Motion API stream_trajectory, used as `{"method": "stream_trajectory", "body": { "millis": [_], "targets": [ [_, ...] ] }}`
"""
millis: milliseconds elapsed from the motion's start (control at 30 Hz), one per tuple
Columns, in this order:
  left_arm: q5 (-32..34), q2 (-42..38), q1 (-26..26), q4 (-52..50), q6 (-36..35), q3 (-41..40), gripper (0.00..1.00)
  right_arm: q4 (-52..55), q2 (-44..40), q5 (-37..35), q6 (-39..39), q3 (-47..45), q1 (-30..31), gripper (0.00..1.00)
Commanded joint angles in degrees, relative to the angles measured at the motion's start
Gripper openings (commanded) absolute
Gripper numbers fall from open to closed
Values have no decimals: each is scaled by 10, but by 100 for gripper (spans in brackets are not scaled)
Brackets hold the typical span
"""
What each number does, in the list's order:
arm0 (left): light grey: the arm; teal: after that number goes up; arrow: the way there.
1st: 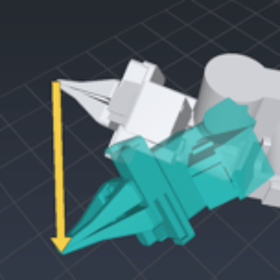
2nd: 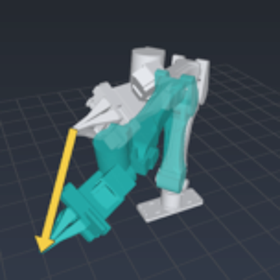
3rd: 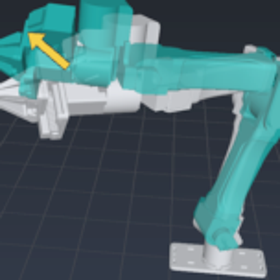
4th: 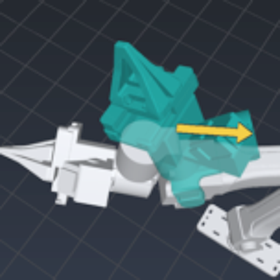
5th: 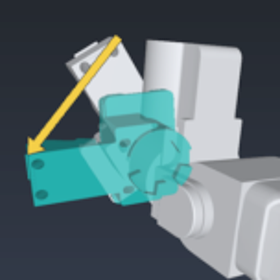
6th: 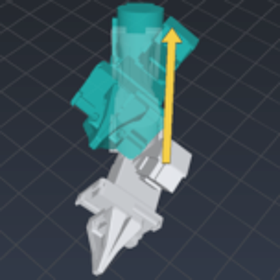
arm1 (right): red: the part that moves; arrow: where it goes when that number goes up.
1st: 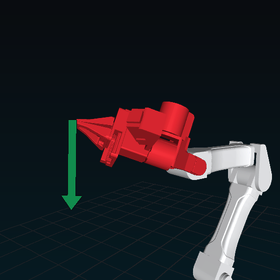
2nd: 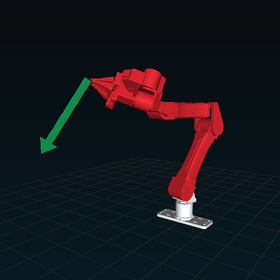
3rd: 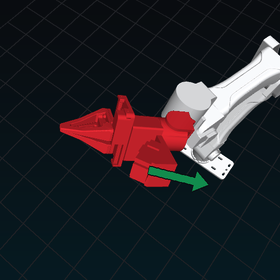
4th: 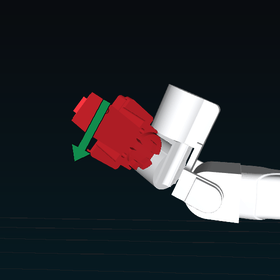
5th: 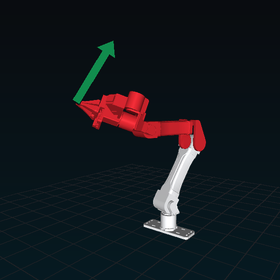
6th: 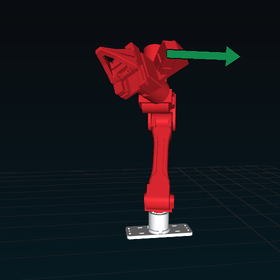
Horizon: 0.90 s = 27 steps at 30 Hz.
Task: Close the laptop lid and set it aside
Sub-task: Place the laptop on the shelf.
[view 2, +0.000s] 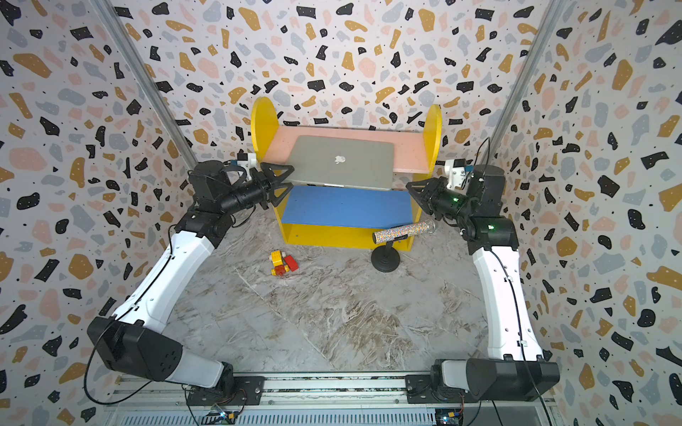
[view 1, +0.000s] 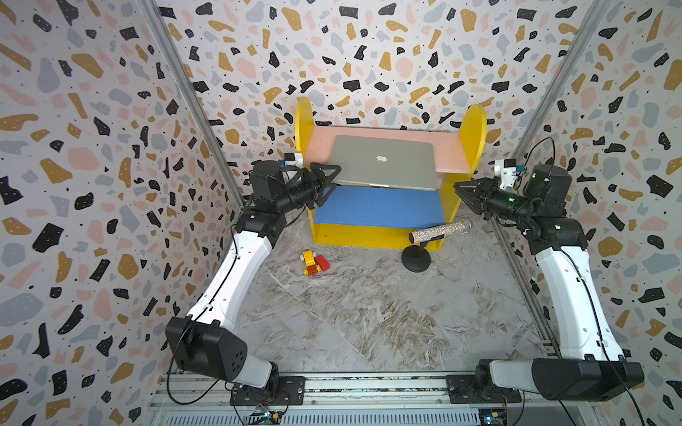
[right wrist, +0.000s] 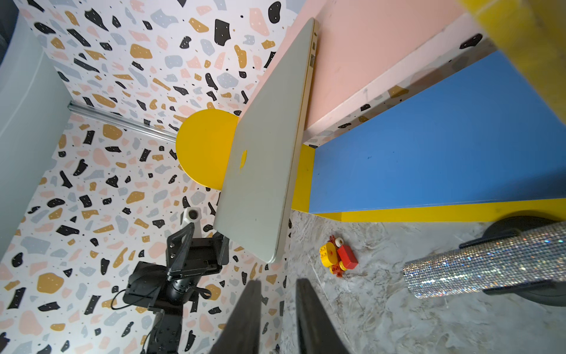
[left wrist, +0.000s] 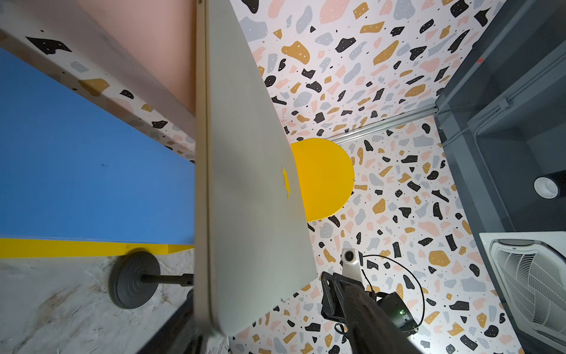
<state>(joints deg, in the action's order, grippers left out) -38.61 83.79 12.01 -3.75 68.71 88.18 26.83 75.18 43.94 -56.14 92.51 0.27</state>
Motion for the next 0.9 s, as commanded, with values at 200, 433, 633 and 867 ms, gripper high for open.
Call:
{"method": "stream_trajectory", "body": {
  "millis": [200,433,633,867],
  "targets": [
    [-10,-51,-18,-39,-65,-23,56,34,-28,10,55,-2,16,3],
    [-15,-82,-27,-58,-92,-43,34,48,-28,8,84,6,40,0],
    [-35,-104,-27,-45,-104,-65,8,61,-25,13,112,13,55,0],
    [-72,-100,-27,-21,-105,-64,0,44,-16,38,114,18,66,0]
  ]
}}
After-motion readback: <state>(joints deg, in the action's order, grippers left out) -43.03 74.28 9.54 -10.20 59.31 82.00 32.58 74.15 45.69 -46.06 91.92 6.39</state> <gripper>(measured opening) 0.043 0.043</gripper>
